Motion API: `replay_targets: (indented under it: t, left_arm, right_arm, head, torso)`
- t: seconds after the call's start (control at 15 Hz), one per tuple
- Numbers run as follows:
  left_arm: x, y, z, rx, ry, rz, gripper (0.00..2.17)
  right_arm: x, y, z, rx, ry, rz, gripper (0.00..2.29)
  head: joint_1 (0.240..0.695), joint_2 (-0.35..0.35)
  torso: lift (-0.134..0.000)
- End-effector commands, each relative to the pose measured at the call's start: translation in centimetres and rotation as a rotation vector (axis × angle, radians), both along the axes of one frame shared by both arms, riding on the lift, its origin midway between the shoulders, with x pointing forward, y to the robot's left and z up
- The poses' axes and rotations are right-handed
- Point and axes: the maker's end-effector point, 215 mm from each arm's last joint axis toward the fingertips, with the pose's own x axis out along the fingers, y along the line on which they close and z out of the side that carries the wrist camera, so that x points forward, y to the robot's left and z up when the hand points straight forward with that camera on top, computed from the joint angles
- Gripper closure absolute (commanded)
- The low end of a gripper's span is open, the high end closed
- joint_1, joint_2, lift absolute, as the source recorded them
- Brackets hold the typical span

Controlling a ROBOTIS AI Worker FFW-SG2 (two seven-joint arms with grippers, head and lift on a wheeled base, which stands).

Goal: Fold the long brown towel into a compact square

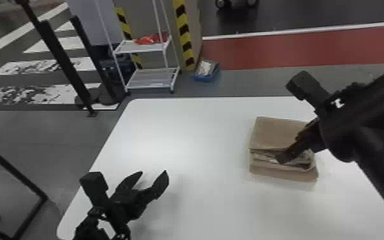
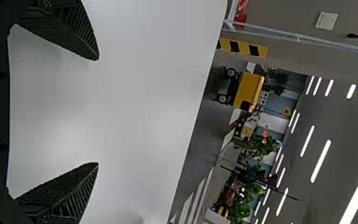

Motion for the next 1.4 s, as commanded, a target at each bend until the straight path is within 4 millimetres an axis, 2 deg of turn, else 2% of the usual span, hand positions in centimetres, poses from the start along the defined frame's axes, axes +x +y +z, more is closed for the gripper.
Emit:
replay_targets:
  t: [0.0,0.13,0.47,0.67,0.73,0.93,1.0,1.2,1.33]
  left_arm:
    - [-0.1,0.2,-0.1,-0.001,0.0,0.005,0.08]
    - [-0.3,0.5,-0.3,0.0,0.002,0.01,0.08]
    - [-0.6,1.4,-0.1,-0.002,-0.01,0.024,0.08]
    - [-0.5,1.1,-0.4,-0.005,-0.007,0.02,0.08]
    - [-0.4,1.1,-0.4,-0.006,-0.007,0.02,0.08]
    - [-0.5,1.3,-0.4,-0.005,-0.007,0.023,0.08]
    - [-0.5,1.3,-0.4,-0.005,-0.006,0.023,0.08]
    - [-0.5,1.3,-0.4,-0.005,-0.007,0.024,0.08]
    - [-0.4,1.2,-0.4,-0.006,-0.007,0.023,0.08]
  right_arm:
    - [0.1,1.0,0.0,-0.053,-0.011,0.042,0.13]
    - [0.7,1.2,-1.0,-0.141,-0.006,0.069,0.19]
    - [2.0,0.7,-1.8,-0.188,-0.008,0.091,0.29]
    - [1.7,1.4,-2.0,-0.19,-0.005,0.115,0.29]
    - [1.6,1.5,-2.1,-0.196,0.0,0.12,0.38]
    - [1.6,1.8,-2.1,-0.209,0.001,0.131,0.41]
    - [1.6,1.9,-2.1,-0.21,0.0,0.135,0.54]
    - [1.5,2.1,-2.0,-0.196,-0.003,0.137,1.25]
    - [1.5,1.9,-2.1,-0.201,-0.003,0.139,1.43]
  head:
    - [0.695,0.261]
    - [0.695,0.273]
    - [0.695,0.281]
    - [0.695,0.281]
    - [0.695,0.282]
    - [0.695,0.288]
    - [0.695,0.289]
    - [0.695,0.293]
    - [0.695,0.295]
  torso:
    - [-0.12]
    - [-0.12]
    - [-0.12]
    - [-0.12]
    - [-0.12]
    - [-0.12]
    - [-0.12]
    - [-0.12]
    - [-0.12]
